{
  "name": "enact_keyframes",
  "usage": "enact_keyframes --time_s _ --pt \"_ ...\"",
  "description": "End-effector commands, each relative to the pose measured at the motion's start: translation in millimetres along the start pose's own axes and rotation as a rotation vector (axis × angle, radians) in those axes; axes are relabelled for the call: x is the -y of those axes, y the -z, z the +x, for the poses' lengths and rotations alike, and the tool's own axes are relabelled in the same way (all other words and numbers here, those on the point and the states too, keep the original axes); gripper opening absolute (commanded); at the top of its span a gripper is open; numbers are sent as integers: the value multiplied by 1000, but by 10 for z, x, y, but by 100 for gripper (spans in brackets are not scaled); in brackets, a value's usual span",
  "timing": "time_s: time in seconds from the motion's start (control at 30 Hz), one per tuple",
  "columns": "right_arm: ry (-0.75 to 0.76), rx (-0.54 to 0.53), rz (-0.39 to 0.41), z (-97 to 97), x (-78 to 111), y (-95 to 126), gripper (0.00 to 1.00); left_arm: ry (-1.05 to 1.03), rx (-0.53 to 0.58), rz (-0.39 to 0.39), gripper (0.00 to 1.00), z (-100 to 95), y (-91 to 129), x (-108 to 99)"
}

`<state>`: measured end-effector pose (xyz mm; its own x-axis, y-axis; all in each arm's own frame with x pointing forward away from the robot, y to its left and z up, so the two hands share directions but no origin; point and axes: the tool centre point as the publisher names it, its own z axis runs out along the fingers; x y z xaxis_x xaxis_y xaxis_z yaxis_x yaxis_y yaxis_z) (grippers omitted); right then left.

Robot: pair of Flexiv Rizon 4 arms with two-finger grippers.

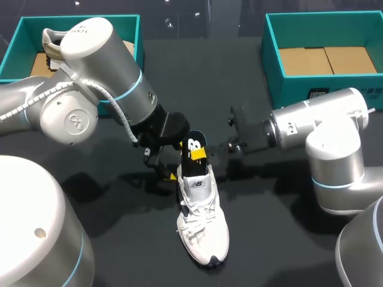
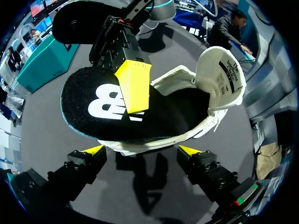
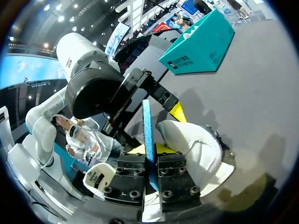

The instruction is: Take the shoe out of the shoebox, open the shoe tongue, remove and reinsert the insole, then place the shoe into the shoebox

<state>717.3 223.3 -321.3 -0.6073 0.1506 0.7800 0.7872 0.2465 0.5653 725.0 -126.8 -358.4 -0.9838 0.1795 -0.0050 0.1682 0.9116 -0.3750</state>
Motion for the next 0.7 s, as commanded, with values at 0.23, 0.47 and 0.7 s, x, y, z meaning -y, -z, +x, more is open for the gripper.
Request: enact_keyframes --time_s 0.23,0.47,0.7 --pt "-59 0 20 -7 180 -90 0 -1 2 -2 100 4 -7 1" --pt "-126 3 34 -7 334 -128 0 -1 2 -2 100 4 -7 1" --pt "-155 20 49 8 371 -149 0 -1 2 -2 100 4 -7 1"
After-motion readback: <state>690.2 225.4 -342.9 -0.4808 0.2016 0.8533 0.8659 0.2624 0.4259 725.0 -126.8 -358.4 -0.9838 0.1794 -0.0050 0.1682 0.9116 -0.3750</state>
